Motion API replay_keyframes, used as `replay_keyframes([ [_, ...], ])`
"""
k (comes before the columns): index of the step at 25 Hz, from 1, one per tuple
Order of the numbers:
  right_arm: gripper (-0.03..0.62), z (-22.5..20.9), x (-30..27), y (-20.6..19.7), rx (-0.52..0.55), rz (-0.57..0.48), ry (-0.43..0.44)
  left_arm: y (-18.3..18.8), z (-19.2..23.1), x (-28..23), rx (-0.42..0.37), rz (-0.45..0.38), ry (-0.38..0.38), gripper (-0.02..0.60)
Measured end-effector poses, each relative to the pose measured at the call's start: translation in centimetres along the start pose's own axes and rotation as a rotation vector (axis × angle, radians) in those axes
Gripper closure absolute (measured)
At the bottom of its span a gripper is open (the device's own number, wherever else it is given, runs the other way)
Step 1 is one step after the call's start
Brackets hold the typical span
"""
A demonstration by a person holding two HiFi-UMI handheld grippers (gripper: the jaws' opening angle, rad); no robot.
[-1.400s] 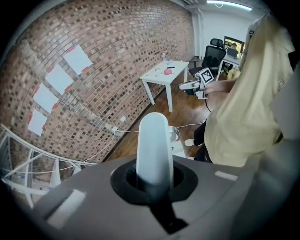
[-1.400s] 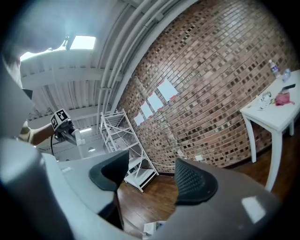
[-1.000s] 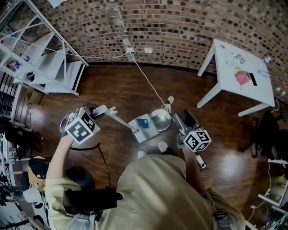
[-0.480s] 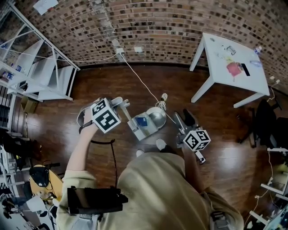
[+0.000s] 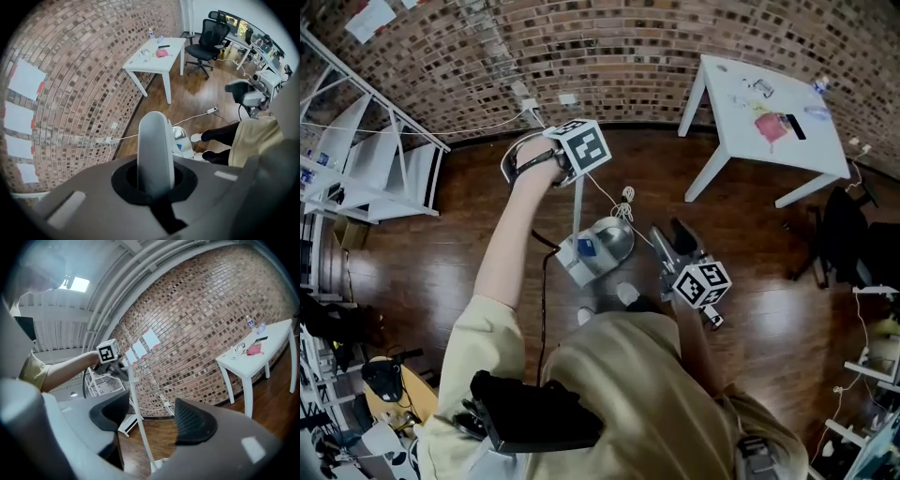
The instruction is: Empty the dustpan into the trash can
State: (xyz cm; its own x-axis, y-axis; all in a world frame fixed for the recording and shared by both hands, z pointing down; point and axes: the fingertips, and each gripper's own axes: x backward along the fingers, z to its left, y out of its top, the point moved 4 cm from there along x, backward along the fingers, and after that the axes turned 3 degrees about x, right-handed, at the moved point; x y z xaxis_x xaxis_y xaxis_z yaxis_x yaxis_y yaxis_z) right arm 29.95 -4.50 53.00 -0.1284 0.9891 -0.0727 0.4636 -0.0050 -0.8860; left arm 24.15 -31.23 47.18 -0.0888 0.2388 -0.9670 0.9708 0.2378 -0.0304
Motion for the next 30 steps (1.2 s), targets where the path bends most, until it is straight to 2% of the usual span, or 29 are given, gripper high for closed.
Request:
replay_keyframes([
  [4, 0.307, -0.4, 0.6, -0.2, -0.005, 0.017, 0.012, 6.4, 2.7, -1.6, -0.040, 0.097, 0.033, 0.581],
  [7, 0.307, -1.8, 1.5, 0.5, -0.008, 0.016, -0.009, 12.2, 3.7, -3.0, -0.076, 0.164, 0.064, 0.581],
  [10, 0.307, -3.9, 2.1, 1.8, -0.014, -0.009, -0.044, 16.6, 3.2, -3.2, -0.118, 0.193, 0.108, 0.581],
  [13, 0.309, -6.1, 3.3, 2.5, -0.025, -0.027, -0.094, 19.2, 2.3, -4.3, -0.177, 0.218, 0.168, 0.581],
  [17, 0.312, -8.2, 4.6, 2.8, -0.042, -0.038, -0.131, 20.7, 2.5, -4.3, -0.173, 0.209, 0.162, 0.581],
  [21, 0.312, -8.6, 4.7, 2.5, -0.052, -0.038, -0.129, 20.2, 2.7, -4.4, -0.159, 0.214, 0.137, 0.581],
  [25, 0.312, -8.6, 4.4, 2.2, -0.056, -0.032, -0.117, 19.3, 1.2, -2.0, -0.158, 0.185, 0.091, 0.581],
  [30, 0.312, -8.7, 4.1, 2.3, -0.062, -0.037, -0.121, 18.7, 3.2, -5.2, -0.188, 0.209, 0.182, 0.581],
])
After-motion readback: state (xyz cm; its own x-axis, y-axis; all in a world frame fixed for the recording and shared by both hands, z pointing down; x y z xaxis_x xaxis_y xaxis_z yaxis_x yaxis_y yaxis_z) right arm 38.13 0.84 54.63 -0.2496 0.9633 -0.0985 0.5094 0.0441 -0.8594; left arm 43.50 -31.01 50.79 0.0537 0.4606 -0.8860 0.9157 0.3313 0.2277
